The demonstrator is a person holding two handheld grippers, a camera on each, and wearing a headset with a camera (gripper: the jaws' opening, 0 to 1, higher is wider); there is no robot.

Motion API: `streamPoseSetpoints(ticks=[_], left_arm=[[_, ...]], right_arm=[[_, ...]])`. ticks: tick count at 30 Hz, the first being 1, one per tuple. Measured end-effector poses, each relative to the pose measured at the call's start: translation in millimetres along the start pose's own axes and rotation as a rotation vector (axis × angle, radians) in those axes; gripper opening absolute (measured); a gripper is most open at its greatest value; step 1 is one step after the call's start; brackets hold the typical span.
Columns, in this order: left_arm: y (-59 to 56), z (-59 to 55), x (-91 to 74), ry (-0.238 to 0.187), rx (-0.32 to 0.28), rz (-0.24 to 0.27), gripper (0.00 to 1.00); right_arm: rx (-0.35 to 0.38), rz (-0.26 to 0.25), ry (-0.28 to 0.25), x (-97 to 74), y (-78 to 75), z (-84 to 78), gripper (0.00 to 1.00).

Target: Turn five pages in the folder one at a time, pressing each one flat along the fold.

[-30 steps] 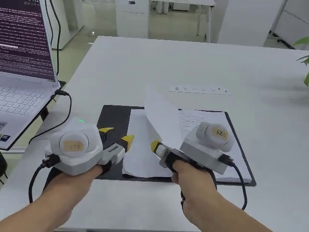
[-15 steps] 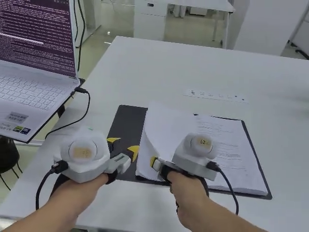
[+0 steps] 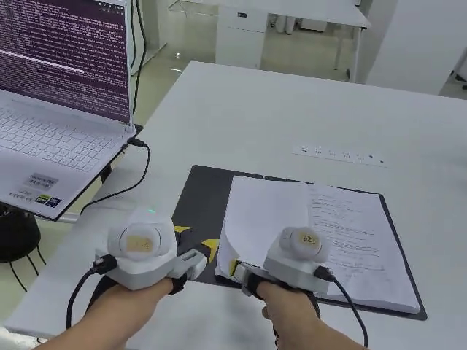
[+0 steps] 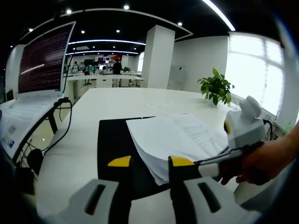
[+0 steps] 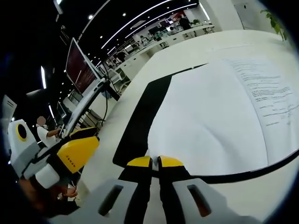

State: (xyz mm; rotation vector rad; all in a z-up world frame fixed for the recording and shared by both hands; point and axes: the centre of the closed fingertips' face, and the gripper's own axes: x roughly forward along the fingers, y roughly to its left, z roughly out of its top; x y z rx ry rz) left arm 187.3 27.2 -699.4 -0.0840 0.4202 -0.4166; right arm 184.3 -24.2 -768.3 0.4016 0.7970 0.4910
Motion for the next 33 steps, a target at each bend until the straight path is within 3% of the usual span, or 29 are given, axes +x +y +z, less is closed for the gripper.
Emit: streamPoseSetpoints(ticks=[6, 11, 14, 17, 20, 25, 27, 28, 29, 33], left_arm=[[-7.4, -1.7, 13.4, 0.024, 0.014, -0.017, 0.29], [-17.1, -1.1, 31.6, 0.044, 0.027, -0.038, 0.28], [-29.9, -8.0, 47.7, 0.073, 0.044, -0.061, 0.28], [-39.3, -24.2, 60.6, 0.121, 0.073, -0.073, 0.28], [-41.9, -42.5, 68.7, 0.165, 0.093, -0.064, 0.28], [-35.8, -72.6, 72.0, 0.235, 0.115, -0.015, 0.29], [-35.1, -79.3, 71.1, 0.244, 0.109, -0.009, 0.29], [-30.6, -71.1, 72.9, 0.178, 0.156, 0.005, 0.27], [-31.4, -79.7, 69.1, 0.220, 0.121, 0.009, 0.25], [-28.2, -76.9, 69.0, 0.170, 0.141, 0.018, 0.22]], right_arm=[[-0.009, 0.054, 0.015, -6.2, 7.5, -5.1, 0.08], [-0.064, 0.073, 0.028, -18.5, 9.9, -12.0, 0.06], [-0.092, 0.056, 0.009, -31.1, -0.1, -8.8, 0.00], [-0.074, 0.028, -0.021, -40.4, -15.4, 1.8, 0.00], [-0.054, 0.000, -0.067, -48.8, -31.7, 16.1, 0.00], [-0.006, -0.044, -0.174, -58.7, -63.8, 43.6, 0.00], [-0.008, -0.050, -0.224, -59.5, -72.2, 53.9, 0.00], [-0.012, -0.054, -0.223, -59.4, -76.5, 55.3, 0.00], [-0.007, -0.062, -0.230, -58.9, -82.2, 58.3, 0.00], [-0.017, -0.084, -0.238, -51.9, -99.7, 68.4, 0.00]])
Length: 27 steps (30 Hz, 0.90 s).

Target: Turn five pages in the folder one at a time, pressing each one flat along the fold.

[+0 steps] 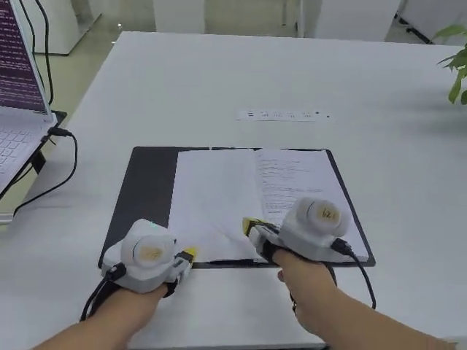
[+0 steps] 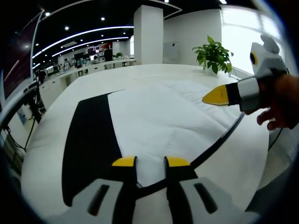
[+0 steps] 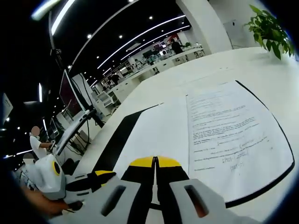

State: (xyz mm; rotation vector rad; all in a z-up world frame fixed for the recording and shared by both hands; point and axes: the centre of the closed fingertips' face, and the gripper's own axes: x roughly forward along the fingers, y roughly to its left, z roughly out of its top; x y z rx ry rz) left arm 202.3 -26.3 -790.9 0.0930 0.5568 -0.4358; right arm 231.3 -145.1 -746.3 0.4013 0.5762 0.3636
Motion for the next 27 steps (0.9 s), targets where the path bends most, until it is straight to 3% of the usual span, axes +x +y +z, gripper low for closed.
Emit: streamPoseSetpoints(ticks=[4, 11, 16, 27], left_arm=[[-0.4, 1.3, 0.1, -0.016, 0.018, 0.002, 0.22], [1.5, 1.7, 0.8, -0.034, -0.011, 0.013, 0.22], [1.7, 2.4, 1.7, -0.043, -0.021, 0.017, 0.22], [2.2, 2.3, 5.3, -0.050, -0.029, 0.019, 0.22]], right_arm=[[-0.019, -0.010, 0.000, 14.7, -13.4, 8.2, 0.00], [-0.075, -0.014, 0.012, 40.3, -28.5, 17.5, 0.00], [-0.067, -0.026, 0.021, 60.4, -43.3, 22.1, 0.00], [-0.095, -0.016, -0.025, 74.5, -41.4, 40.6, 0.00]])
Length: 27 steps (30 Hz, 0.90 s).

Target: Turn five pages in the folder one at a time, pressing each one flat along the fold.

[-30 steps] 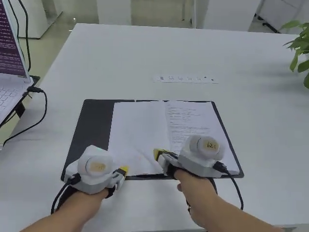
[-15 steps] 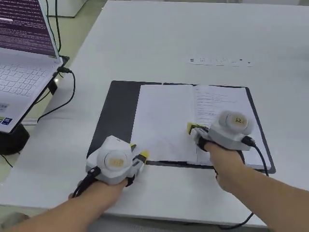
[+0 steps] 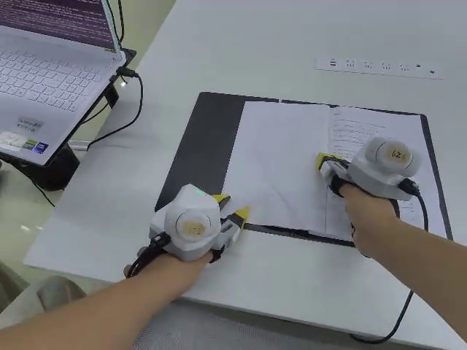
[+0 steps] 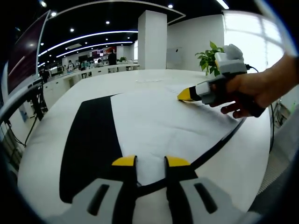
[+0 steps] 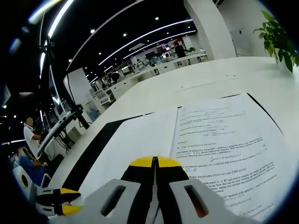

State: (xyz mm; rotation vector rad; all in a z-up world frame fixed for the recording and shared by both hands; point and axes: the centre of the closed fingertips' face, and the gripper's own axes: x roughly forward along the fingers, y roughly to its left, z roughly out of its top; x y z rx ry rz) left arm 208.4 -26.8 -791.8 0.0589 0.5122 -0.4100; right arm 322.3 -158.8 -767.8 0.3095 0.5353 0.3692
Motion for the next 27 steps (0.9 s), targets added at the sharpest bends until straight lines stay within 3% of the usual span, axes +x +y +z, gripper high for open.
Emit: streamPoseSetpoints(ticks=[27], left_arm=[[-0.2, -2.4, -4.9, -0.012, -0.006, 0.001, 0.22]], right_arm=[[-0.052, -0.042, -0.041, 43.9, -14.9, 29.7, 0.00]])
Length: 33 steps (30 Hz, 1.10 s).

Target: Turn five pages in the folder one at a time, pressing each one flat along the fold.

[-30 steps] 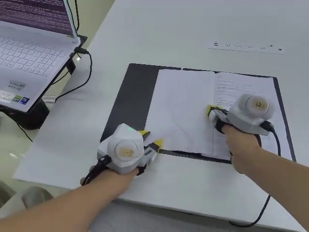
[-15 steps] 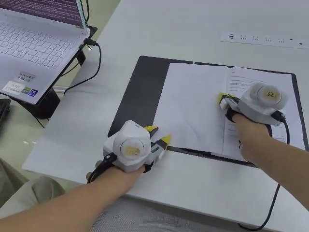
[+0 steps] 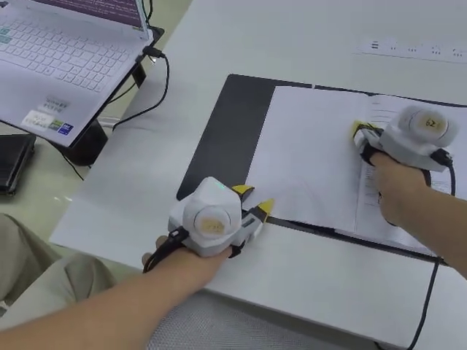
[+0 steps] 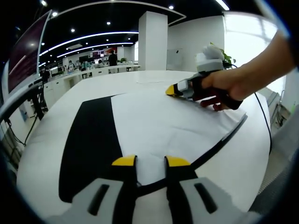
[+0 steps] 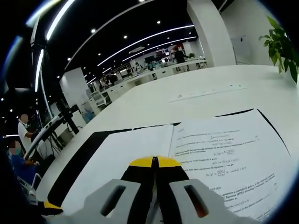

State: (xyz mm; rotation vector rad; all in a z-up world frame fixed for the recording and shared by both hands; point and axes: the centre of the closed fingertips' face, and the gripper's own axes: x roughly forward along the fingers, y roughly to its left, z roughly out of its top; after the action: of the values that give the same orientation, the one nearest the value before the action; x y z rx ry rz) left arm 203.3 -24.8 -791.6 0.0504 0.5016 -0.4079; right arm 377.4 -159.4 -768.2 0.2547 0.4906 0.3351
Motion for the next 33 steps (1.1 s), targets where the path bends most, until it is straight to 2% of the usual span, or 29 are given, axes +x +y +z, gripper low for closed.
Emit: streamPoseSetpoints(ticks=[11, 12, 16, 18, 23, 26, 33], left_arm=[[0.7, -0.3, -1.5, -0.001, -0.006, -0.001, 0.22], [0.8, -0.4, -1.4, -0.001, -0.006, -0.001, 0.22], [0.8, 0.0, -1.6, -0.001, -0.006, -0.001, 0.22], [1.2, 0.0, -1.1, -0.002, -0.006, -0.001, 0.22], [1.8, 0.4, -0.6, -0.004, -0.007, -0.001, 0.22], [2.1, 0.6, -0.3, -0.005, -0.009, 0.000, 0.22], [2.3, 1.2, 0.2, -0.005, -0.012, 0.001, 0.21]], right_arm=[[-0.036, -0.018, -0.010, 26.3, -10.5, 16.4, 0.00], [-0.042, -0.021, -0.011, 34.0, -14.8, 18.2, 0.00], [-0.047, -0.031, -0.012, 46.9, -21.6, 24.9, 0.00], [-0.053, -0.033, -0.008, 60.8, -28.6, 27.7, 0.00], [-0.046, -0.028, -0.001, 70.3, -34.2, 30.5, 0.00], [-0.063, -0.035, -0.005, 68.6, -35.1, 30.5, 0.00], [-0.043, -0.016, -0.008, 68.4, -37.2, 27.4, 0.00]])
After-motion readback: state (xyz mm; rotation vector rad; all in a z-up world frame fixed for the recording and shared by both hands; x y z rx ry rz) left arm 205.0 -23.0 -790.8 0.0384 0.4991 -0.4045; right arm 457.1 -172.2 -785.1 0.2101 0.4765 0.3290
